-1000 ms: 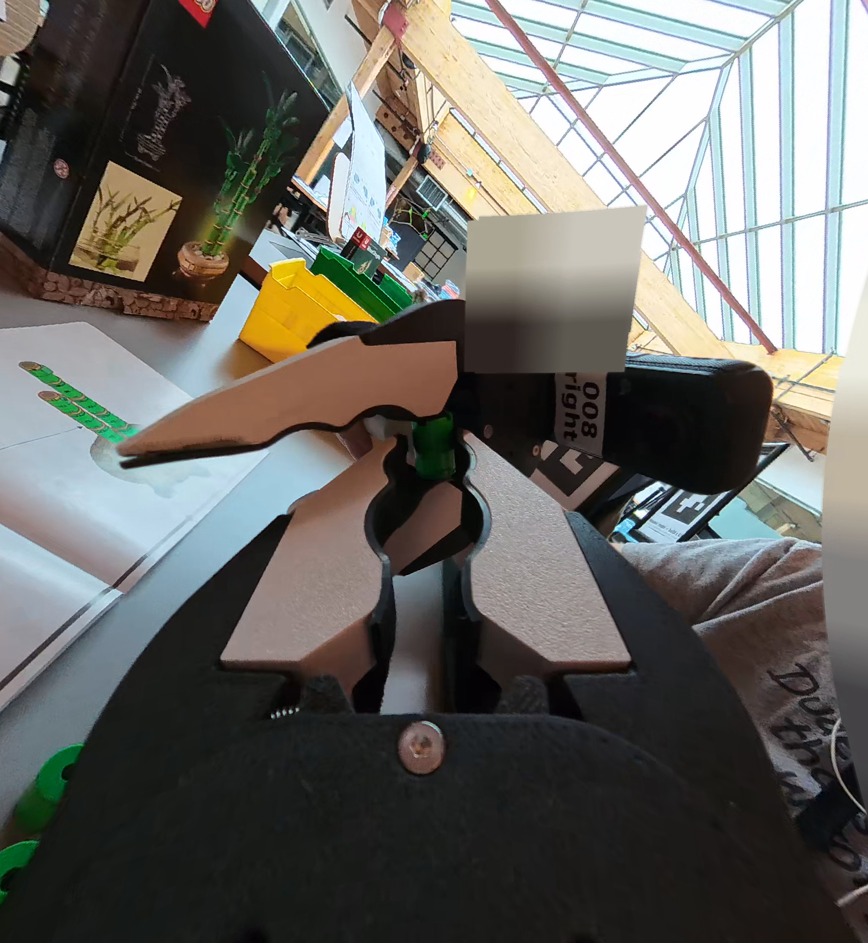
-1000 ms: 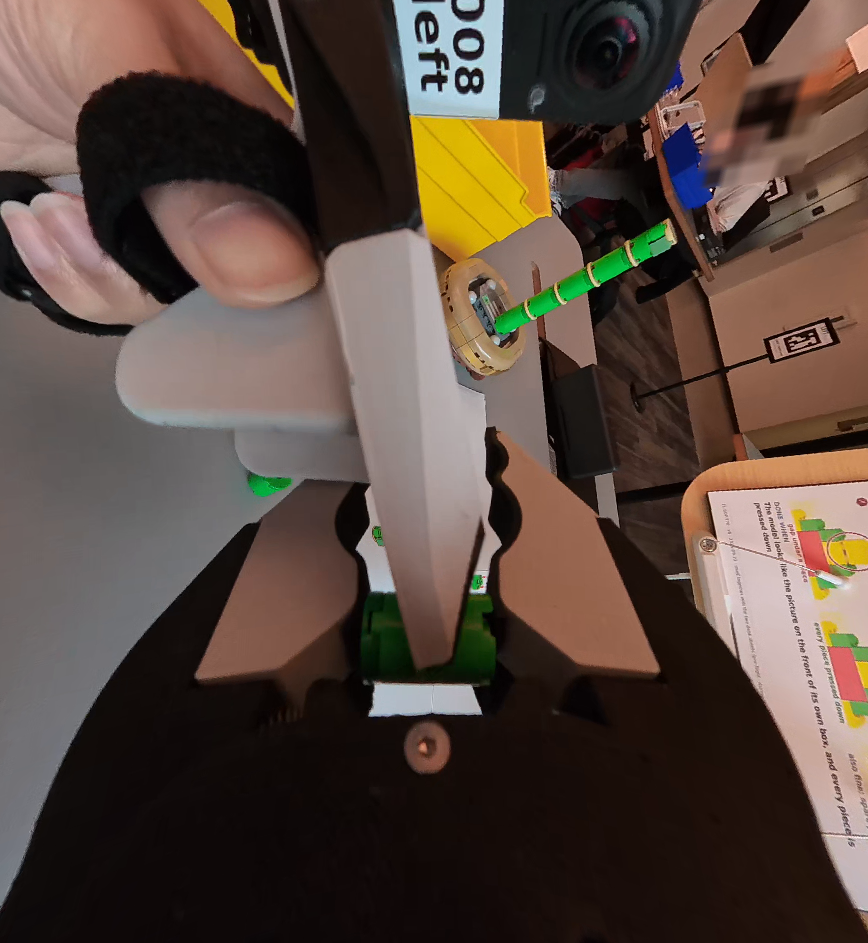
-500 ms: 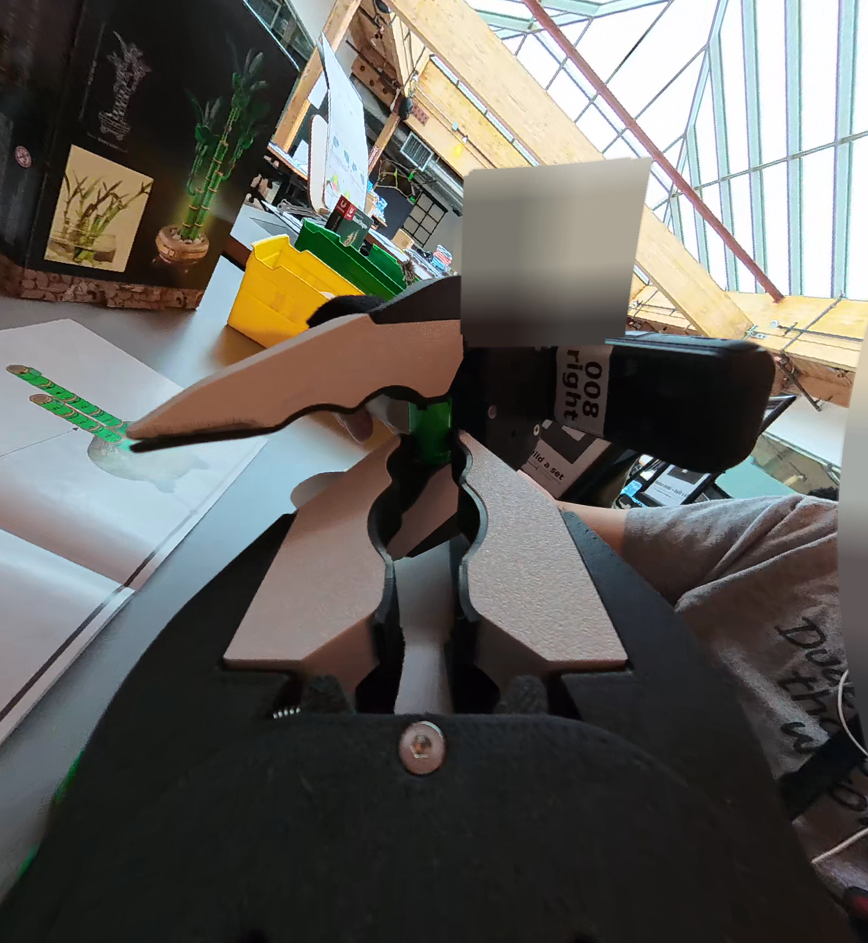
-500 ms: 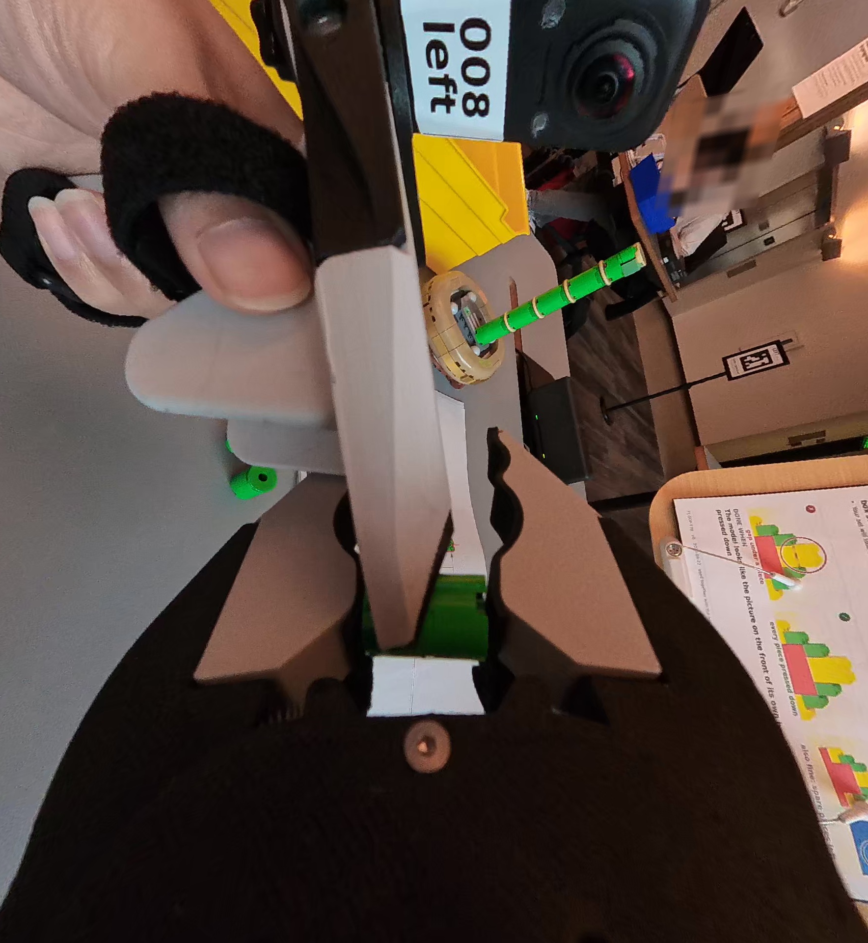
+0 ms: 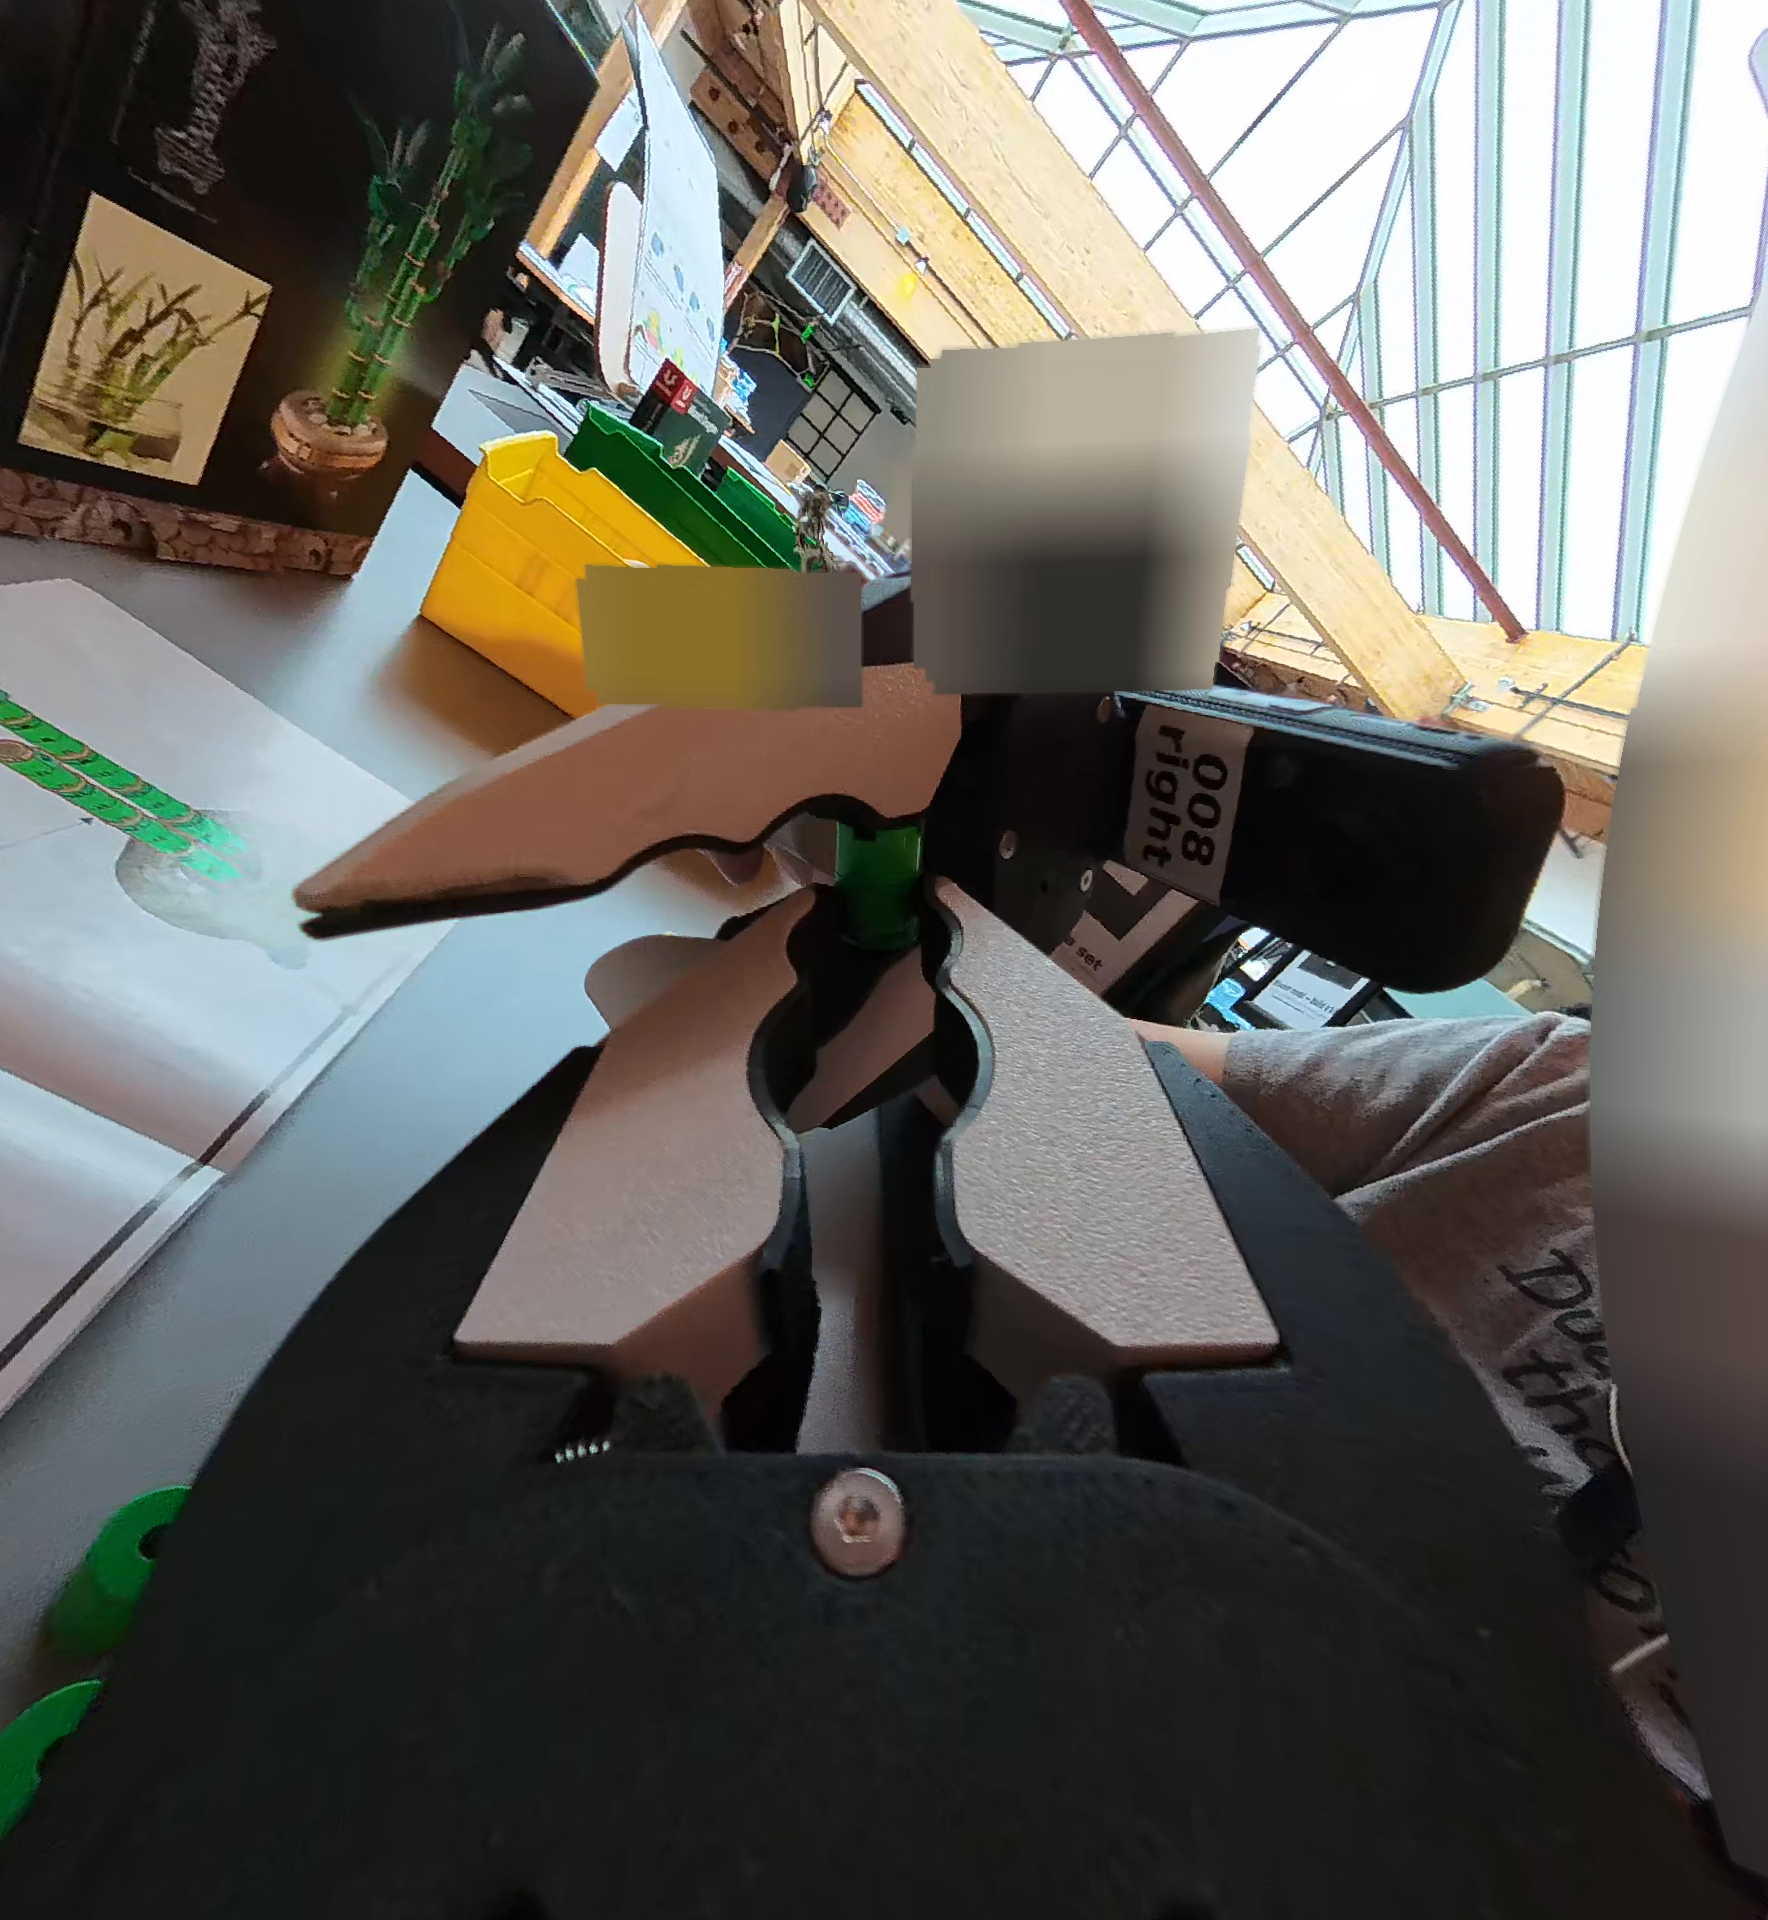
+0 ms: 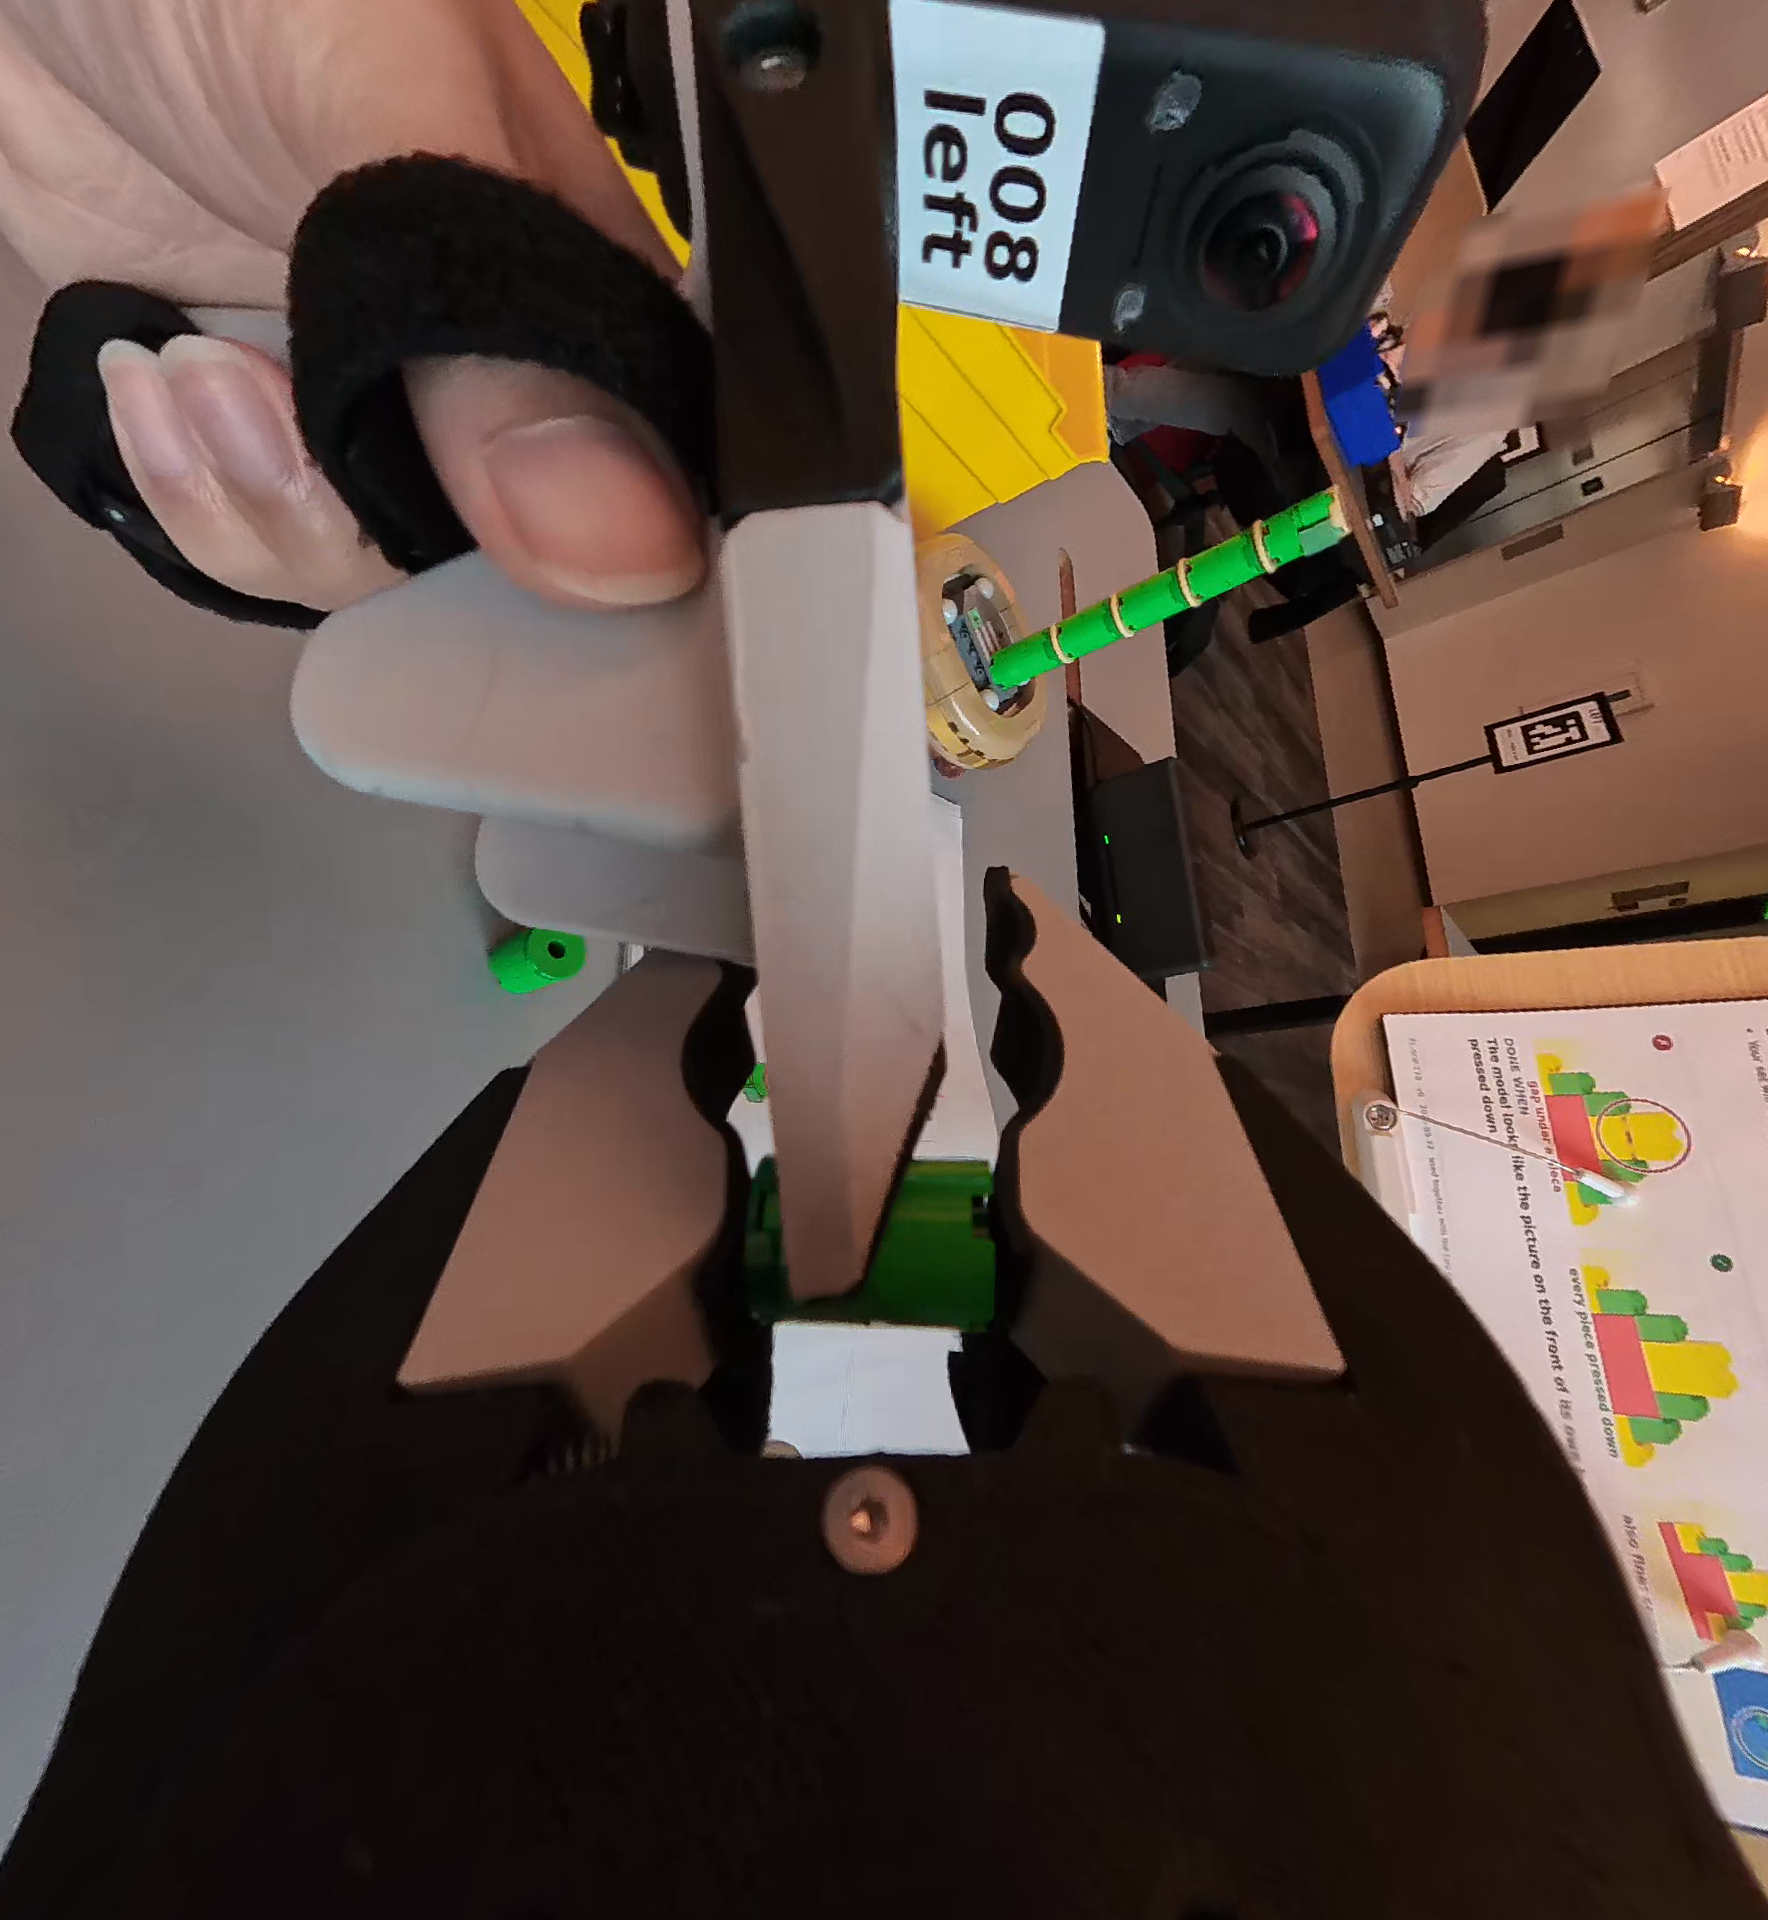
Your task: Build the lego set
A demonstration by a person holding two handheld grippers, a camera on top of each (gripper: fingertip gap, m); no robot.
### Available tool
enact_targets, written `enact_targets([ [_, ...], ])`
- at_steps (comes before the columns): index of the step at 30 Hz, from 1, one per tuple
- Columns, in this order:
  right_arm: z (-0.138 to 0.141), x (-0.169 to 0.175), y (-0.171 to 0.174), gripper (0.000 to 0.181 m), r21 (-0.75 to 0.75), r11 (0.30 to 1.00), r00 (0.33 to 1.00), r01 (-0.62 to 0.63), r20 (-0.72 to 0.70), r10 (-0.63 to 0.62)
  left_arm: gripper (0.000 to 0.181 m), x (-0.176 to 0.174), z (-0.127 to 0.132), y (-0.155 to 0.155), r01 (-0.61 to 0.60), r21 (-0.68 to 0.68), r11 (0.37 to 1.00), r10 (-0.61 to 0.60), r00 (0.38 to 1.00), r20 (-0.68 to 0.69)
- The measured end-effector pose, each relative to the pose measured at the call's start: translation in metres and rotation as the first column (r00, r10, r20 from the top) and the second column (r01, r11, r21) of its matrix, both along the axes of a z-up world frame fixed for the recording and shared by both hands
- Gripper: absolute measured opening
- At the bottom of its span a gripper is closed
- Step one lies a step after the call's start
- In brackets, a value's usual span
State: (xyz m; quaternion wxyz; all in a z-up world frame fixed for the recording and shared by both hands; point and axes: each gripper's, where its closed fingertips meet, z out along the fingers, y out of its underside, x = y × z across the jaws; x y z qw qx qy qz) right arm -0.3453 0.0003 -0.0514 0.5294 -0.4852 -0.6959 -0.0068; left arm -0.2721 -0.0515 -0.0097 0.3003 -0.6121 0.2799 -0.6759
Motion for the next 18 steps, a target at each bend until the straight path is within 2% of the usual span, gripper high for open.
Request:
enact_targets([
  [6,-0.0005,-0.0012,-0.0033,0.044,0.001,1.000,1.000,-0.021,-0.005,0.021,0.014,-0.0026,0.0021,0.0008,0.001,0.001,1.000,-0.001,1.000,0.013],
  [8,-0.0041,-0.0025,-0.0066,0.044,-0.068,0.997,1.000,-0.030,-0.009,0.029,0.013,-0.0031,0.0015,0.0009,-0.005,0.020,1.000,0.005,1.000,0.000],
  [18,-0.0002,-0.0014,-0.0004,0.050,-0.149,0.988,0.997,0.037,-0.055,-0.046,0.013,-0.0043,0.0048,0.0070,-0.091,0.075,0.993,0.092,0.996,-0.004],
])
